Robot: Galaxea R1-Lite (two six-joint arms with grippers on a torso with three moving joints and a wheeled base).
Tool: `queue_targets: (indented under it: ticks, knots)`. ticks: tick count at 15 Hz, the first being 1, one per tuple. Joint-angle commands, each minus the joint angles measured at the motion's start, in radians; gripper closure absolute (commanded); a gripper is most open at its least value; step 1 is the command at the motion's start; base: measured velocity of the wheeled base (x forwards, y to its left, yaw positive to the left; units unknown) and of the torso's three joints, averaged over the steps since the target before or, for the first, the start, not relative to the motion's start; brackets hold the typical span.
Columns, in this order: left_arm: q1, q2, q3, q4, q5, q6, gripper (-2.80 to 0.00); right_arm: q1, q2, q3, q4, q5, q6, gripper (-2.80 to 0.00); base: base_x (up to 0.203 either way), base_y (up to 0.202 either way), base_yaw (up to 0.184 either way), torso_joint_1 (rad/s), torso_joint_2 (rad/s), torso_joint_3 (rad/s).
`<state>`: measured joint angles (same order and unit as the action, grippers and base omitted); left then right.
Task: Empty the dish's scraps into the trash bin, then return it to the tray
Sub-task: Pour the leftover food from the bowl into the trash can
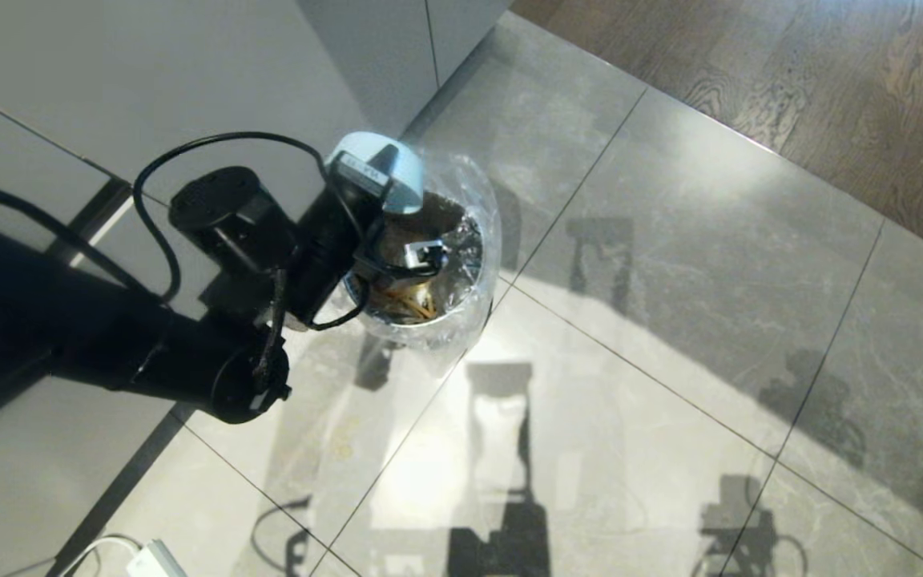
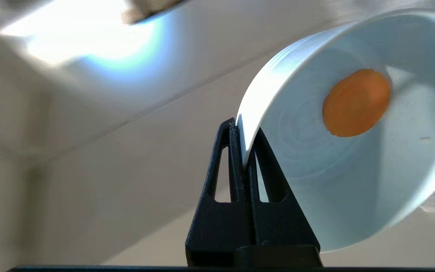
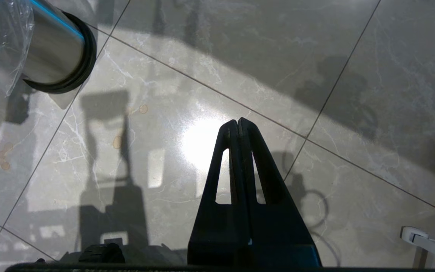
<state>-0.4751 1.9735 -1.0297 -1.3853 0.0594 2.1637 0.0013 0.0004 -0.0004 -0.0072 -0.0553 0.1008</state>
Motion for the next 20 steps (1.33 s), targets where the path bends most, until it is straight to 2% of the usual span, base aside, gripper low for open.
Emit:
queue_targets:
  ticks: [1,3,5,7,8,9,10,12,13,14,17,20]
  knots:
    - [-0.013,-0.055,-0.008,0.105,0.042,-0.036,0.0,0.0,0.0,0.0,0.0,0.0,0.0,0.0,0.0,0.0,0.0,0.0,0.0,0.0]
    - [-0.018,-0.087,-0.016,0.22,0.082,-0.099,0.0,0.0,0.0,0.0,0.0,0.0,0.0,0.0,0.0,0.0,0.0,0.0,0.0,0.0]
    - [-0.018,-0.109,-0.03,0.303,0.094,-0.164,0.0,0.0,0.0,0.0,0.0,-0.001,0.0,0.0,0.0,0.0,0.0,0.0,0.0,0.0]
    - [-0.015,-0.126,-0.04,0.352,0.098,-0.185,0.0,0.0,0.001,0.0,0.0,0.0,0.0,0.0,0.0,0.0,0.0,0.0,0.0,0.0]
    - [-0.013,-0.13,-0.053,0.334,0.098,-0.179,0.0,0.0,0.0,0.0,0.0,-0.001,0.0,0.0,0.0,0.0,0.0,0.0,0.0,0.0]
    - [-0.011,-0.132,-0.061,0.266,0.093,-0.153,0.0,0.0,0.0,0.0,0.0,0.0,0.0,0.0,0.0,0.0,0.0,0.0,0.0,0.0]
    - [-0.011,-0.132,-0.061,0.15,0.088,-0.105,0.0,0.0,0.001,0.0,0.0,-0.001,0.0,0.0,0.0,0.0,0.0,0.0,0.0,0.0]
    - [-0.021,-0.134,-0.016,-0.123,0.078,0.016,0.0,0.0,0.0,0.0,0.0,0.0,0.0,0.0,0.0,0.0,0.0,0.0,0.0,0.0]
    - [-0.035,-0.15,0.019,-0.182,0.065,0.083,0.0,0.0,0.0,-0.001,0.0,-0.001,0.0,0.0,0.0,0.0,0.0,0.0,0.0,0.0]
    - [-0.055,-0.169,0.033,-0.185,0.03,0.121,0.0,0.0,0.0,0.0,0.0,-0.001,0.0,0.0,0.0,0.0,0.0,0.0,0.0,0.0]
    - [-0.076,-0.181,0.098,-0.185,-0.008,0.15,0.0,0.0,0.0,-0.001,0.0,0.0,0.0,0.0,0.0,0.0,0.0,0.0,0.0,0.0]
    - [-0.129,-0.181,0.111,-0.185,0.002,0.196,0.0,0.0,0.0,0.0,0.0,0.0,0.0,0.0,0.0,0.0,0.0,0.0,0.0,0.0]
